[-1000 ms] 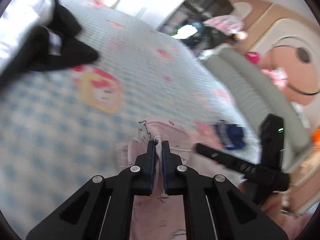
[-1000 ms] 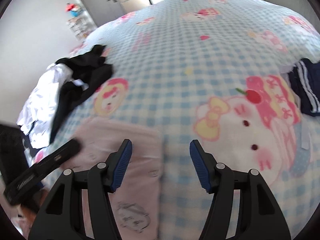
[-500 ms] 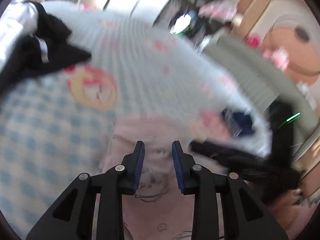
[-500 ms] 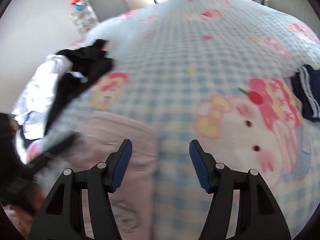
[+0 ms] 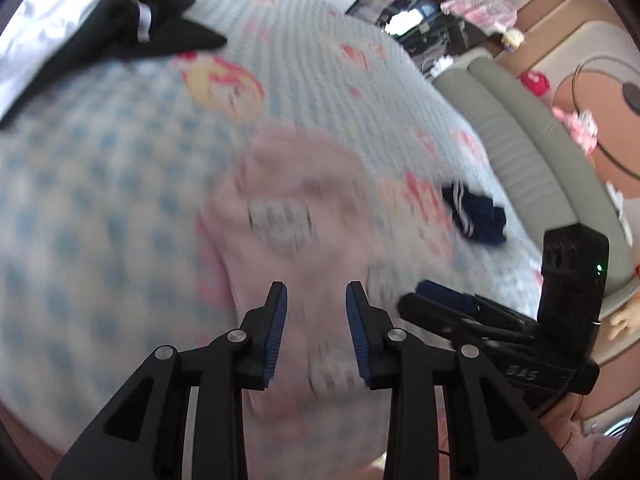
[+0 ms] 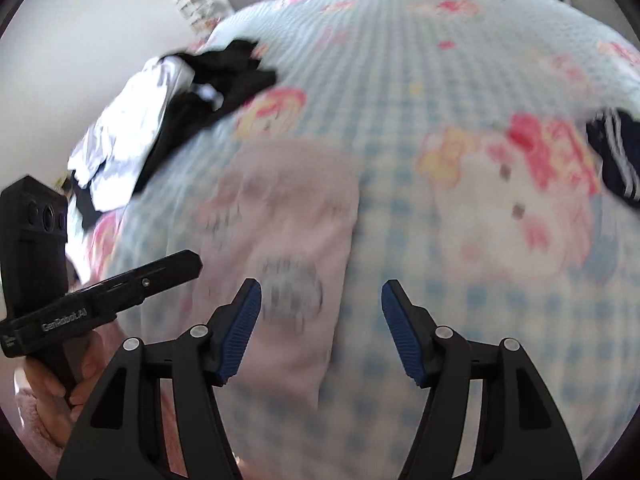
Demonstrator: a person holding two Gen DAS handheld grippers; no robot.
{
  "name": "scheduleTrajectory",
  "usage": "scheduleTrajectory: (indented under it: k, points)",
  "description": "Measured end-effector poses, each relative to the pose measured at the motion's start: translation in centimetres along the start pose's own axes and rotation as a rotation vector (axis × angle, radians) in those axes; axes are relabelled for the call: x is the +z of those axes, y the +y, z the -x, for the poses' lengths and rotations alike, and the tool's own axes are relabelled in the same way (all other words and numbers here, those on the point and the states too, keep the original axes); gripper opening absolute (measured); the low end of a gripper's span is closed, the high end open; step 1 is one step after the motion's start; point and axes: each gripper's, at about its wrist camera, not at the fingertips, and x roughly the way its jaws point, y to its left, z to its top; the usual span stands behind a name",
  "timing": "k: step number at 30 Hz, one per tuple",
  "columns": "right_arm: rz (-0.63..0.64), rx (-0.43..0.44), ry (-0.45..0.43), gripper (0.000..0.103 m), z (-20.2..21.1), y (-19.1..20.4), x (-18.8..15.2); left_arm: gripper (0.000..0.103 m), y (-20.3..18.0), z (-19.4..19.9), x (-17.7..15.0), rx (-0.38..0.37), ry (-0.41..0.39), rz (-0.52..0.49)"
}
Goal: Fold clothes
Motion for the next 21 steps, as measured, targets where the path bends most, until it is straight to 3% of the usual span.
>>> scheduleTrajectory:
  k: [3,6,10,13,15,18,21]
  points:
    - [-0.016,-0.049,0.041,0.063,-0.7,-1.0,-2.6,0.032,0.0,-1.2,-1.6,0.174,0.026,-0.016]
    - [-0.014,-0.053,0.044,0.062,-0.9,-0.8,-3.4,0.032,-0.5,1.1,-1.6,0.194,-0.083,0.029]
    - [-0.005,-0.051,0.041,0.062,-1.2,-0.3,-4.2,0.036,-3.2,1.8,-1.6,0.146,-0.157,-0.040]
    - [0.001,-0.049,0.039,0.062,-1.3,0.1,-4.8,0.036,-3.0,-0.9,-2.3,0.156,-0.058,-0.032]
    - [0.005,-0.048,0.037,0.062,-1.5,0.4,-5.2,0.036,-2.7,-1.8,-3.1,0.191,-0.037,-0.044]
    - [0.000,-0.076,0.040,0.061,-1.3,0.4,-5.7,0.036,-1.8,-1.2,-3.8,0.227,-0.046,-0.022]
    - [-0.015,-0.129,0.047,0.061,-1.0,0.1,-6.0,0.038,0.3,0.4,-4.2,0.225,-0.086,0.088]
